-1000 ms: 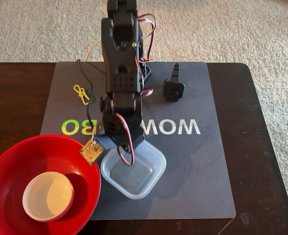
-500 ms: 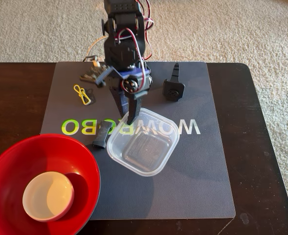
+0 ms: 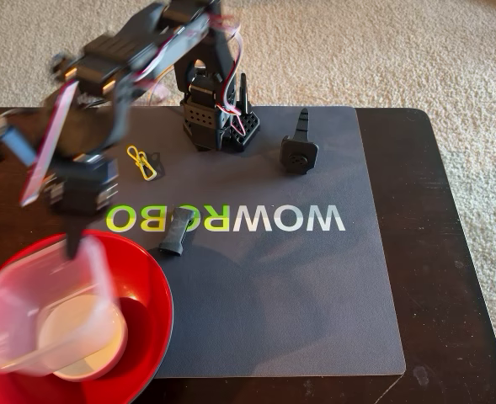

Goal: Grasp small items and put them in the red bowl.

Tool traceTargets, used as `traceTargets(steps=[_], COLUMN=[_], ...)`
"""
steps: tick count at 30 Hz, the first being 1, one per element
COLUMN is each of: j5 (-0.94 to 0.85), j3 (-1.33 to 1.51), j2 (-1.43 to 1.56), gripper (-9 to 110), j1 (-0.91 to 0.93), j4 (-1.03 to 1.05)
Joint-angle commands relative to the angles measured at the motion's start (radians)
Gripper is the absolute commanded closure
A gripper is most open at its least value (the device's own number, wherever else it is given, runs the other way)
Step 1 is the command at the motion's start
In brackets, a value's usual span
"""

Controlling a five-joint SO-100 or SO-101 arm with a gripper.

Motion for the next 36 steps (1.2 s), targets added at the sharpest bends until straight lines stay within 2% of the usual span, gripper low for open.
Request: traceTargets(steps=[1, 4, 11, 18, 21, 24, 27, 31, 36], j5=[0.017, 0.037, 0.075, 0.33, 0.548, 0.77, 0.885, 1.003, 1.029], j3=[-0.098, -0.086, -0.034, 0.597, 0.925, 1.195, 1.266, 1.167, 0.977], j2=[-0.048, -0.051, 0.071, 0.776, 1.08, 1.23, 1.155, 0.841, 0.588], gripper=[94, 85, 81, 84, 85, 84, 82, 78, 78], j1=[0.012, -0.009, -0.066, -0.215, -0.275, -0.268, -0.232, -0.132, -0.058], j4=[0.006, 0.046, 0.204, 0.209, 0.21, 0.212, 0.212, 0.202, 0.23])
